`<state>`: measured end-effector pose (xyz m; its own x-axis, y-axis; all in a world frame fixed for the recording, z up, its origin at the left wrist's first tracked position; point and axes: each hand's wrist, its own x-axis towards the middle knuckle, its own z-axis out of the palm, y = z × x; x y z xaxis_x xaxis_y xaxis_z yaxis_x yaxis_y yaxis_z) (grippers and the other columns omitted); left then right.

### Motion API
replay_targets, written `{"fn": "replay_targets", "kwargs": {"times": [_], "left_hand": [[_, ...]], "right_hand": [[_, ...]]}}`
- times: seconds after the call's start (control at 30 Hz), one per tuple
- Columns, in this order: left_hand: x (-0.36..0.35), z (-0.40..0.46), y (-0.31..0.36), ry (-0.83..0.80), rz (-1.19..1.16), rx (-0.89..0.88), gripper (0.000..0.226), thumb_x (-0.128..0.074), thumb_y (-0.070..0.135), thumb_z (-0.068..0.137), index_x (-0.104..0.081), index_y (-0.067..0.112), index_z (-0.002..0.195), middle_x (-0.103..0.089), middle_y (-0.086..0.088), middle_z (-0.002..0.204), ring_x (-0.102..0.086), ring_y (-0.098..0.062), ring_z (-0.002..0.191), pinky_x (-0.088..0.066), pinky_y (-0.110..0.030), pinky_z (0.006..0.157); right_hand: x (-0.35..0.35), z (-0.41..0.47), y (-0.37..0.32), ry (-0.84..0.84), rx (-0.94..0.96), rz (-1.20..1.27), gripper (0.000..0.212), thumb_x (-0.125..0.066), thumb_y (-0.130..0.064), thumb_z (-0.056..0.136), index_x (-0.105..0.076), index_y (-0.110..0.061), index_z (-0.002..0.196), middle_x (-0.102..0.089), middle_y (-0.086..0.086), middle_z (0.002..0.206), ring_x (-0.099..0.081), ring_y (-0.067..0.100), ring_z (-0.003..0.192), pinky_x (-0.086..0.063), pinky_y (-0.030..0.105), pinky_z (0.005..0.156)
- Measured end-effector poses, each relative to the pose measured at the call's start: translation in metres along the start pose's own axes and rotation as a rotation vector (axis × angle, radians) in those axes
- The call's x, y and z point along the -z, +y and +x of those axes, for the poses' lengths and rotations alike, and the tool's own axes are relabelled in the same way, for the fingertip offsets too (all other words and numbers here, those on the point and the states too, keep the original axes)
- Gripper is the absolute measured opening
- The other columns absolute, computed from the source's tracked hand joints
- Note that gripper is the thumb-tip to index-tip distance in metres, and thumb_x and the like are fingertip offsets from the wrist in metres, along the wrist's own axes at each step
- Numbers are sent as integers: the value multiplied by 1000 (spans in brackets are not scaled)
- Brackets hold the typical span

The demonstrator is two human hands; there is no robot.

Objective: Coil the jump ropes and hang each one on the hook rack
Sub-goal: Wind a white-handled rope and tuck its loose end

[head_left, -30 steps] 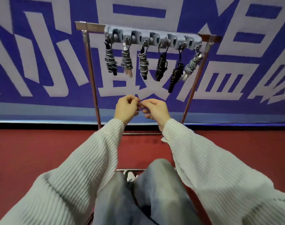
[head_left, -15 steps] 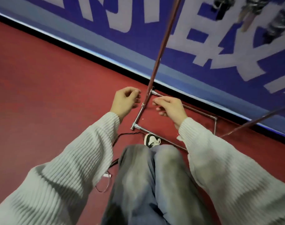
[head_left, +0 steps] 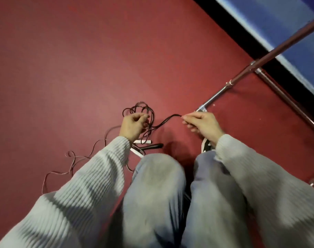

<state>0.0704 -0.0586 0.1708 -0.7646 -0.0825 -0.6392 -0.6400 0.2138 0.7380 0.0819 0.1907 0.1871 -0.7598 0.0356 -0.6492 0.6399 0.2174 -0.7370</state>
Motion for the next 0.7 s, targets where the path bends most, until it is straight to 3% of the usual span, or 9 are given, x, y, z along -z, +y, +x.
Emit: {"fn": "replay_targets", "kwargs": {"times": [0.2,0.3,0.4,0.5,0.6,0.7], "left_hand": [[-9,19,-89,21,63,219,18,-61,17,101,-71,10,88,-67,-10,79,-61,-22,69,-51,-26,58],[-15,22,-119,-3,123,320,23,-56,12,101,-67,9,81,-62,-11,75,-56,-21,63,-49,-25,54],[-29,23,-142,-55,163,418,26,-57,14,100,-63,14,74,-64,-16,78,-61,-26,68,-53,-34,65],[-32,31,-177,-86,312,529,25,-64,34,83,-69,10,77,-73,-18,90,-70,-31,80,-60,-43,81],[-33,29,-186,101,478,502,28,-58,31,90,-74,10,100,-74,-18,105,-69,-37,102,-56,-40,90],[-29,38,-178,379,316,541,29,-52,23,98,-65,-3,105,-71,-24,108,-65,-42,107,-49,-40,90]], "right_hand": [[4,22,34,-56,-65,-46,10,-72,-23,94,-80,-18,95,-79,0,87,-65,8,77,-51,21,69],[1,32,42,-117,-70,-97,11,-73,-26,94,-80,-19,97,-79,0,90,-66,7,79,-52,24,73],[-3,40,48,-152,-74,-135,9,-74,-24,93,-80,-18,95,-79,2,89,-64,8,77,-52,24,72],[-17,53,61,-217,-116,-197,8,-74,-24,93,-79,-19,97,-80,1,89,-65,7,76,-52,22,71],[-28,62,76,-267,-144,-230,8,-73,-25,93,-79,-23,97,-79,-5,86,-67,4,77,-52,18,69],[-25,65,87,-292,-141,-233,9,-72,-27,94,-79,-23,98,-79,-8,86,-68,2,78,-54,21,73]]}}
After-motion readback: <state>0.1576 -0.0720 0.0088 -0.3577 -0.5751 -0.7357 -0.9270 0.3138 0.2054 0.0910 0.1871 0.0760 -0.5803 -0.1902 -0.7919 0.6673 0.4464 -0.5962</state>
